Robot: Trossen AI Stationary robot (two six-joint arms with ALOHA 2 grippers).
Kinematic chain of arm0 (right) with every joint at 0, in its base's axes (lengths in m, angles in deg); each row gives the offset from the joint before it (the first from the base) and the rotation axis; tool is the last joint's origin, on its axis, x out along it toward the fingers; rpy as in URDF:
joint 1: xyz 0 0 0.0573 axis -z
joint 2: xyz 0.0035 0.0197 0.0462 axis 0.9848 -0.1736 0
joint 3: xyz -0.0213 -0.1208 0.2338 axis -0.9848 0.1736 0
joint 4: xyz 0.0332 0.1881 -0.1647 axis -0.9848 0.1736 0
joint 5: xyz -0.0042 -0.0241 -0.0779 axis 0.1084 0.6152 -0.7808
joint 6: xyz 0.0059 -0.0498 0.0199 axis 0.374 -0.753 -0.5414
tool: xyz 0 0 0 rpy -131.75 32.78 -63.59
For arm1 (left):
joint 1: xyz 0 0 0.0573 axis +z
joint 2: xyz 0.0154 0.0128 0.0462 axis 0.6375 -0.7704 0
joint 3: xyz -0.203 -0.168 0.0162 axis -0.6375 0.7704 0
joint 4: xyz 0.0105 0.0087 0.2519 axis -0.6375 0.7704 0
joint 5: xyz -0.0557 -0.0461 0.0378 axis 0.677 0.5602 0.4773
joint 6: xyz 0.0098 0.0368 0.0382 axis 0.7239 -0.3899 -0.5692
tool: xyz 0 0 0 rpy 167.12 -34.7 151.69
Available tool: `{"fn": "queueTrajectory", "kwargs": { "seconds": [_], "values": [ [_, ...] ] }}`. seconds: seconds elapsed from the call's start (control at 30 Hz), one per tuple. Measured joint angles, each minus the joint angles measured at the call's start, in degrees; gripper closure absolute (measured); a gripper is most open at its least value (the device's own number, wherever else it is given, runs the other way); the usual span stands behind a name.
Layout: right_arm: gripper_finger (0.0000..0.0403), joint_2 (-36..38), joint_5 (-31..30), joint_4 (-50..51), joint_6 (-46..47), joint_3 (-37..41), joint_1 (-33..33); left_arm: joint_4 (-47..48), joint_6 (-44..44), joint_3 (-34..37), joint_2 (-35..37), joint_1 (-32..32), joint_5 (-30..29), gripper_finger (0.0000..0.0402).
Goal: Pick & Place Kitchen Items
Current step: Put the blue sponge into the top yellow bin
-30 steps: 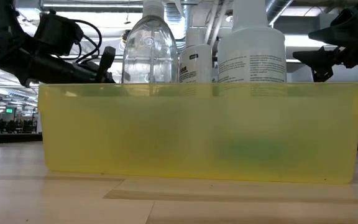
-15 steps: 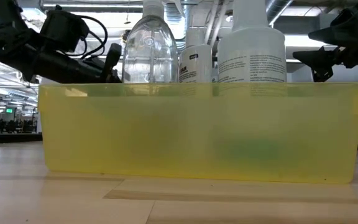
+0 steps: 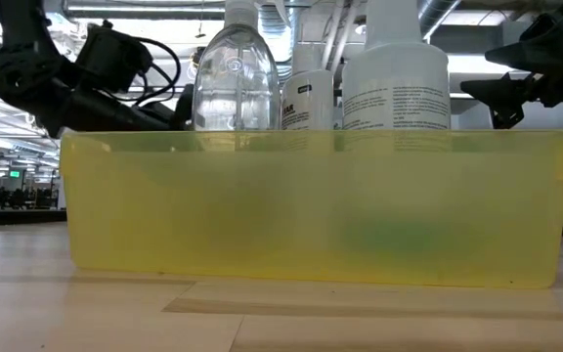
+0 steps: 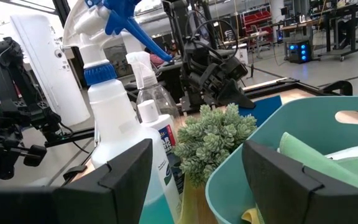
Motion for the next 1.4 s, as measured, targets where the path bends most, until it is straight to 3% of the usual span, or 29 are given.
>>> {"fn": "queueTrajectory", "kwargs": {
  "seconds": [0.27,0.63,1.4],
  "values": [
    [0.0163,0.0,0.0,0.01,-0.01,-0.02,0.01,-1.42,0.17,-0.05,-1.37,0.02,0.26,0.0393],
    [0.0163,0.0,0.0,0.02,0.0,-0.01,0.0,-1.08,0.19,-0.02,-1.37,0.02,0.26,0.0356],
    [0.0163,0.0,0.0,0.02,-0.01,-0.02,0.02,-1.0,-1.85,0.63,-0.37,0.02,0.27,0.0216]
  ]
}}
